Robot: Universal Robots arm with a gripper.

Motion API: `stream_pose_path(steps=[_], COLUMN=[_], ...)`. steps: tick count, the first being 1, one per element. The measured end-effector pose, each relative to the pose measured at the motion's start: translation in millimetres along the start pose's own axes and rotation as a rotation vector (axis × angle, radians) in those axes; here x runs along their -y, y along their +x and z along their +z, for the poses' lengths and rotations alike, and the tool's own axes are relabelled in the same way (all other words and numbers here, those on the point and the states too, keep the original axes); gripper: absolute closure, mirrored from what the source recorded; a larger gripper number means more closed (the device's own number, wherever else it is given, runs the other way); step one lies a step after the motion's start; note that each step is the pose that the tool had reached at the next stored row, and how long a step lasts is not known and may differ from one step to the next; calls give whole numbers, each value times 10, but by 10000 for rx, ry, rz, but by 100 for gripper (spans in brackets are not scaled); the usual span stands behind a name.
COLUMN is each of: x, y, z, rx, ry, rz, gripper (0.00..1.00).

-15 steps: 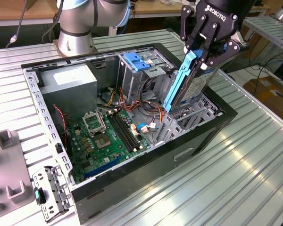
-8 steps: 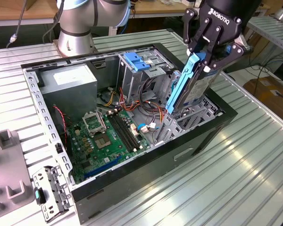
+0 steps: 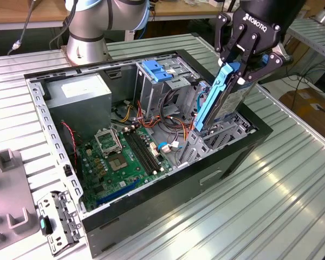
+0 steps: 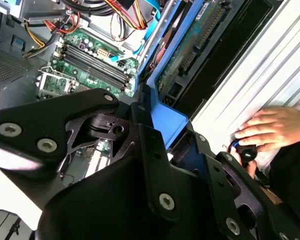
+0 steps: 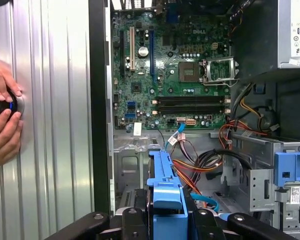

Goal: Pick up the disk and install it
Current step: 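Insert the disk into the insertion slot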

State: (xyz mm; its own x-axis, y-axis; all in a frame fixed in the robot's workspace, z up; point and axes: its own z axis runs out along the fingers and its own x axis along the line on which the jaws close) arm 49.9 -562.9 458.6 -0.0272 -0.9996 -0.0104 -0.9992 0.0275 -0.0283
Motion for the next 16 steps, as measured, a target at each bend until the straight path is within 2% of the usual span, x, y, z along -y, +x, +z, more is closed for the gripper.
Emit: stream_pose_path(steps=[7,16], x=[17,17], y=[23,46], z=[55,85], rx=[-2,-1], ry=[0,-1], rz=[4,-44], gripper=[63,63])
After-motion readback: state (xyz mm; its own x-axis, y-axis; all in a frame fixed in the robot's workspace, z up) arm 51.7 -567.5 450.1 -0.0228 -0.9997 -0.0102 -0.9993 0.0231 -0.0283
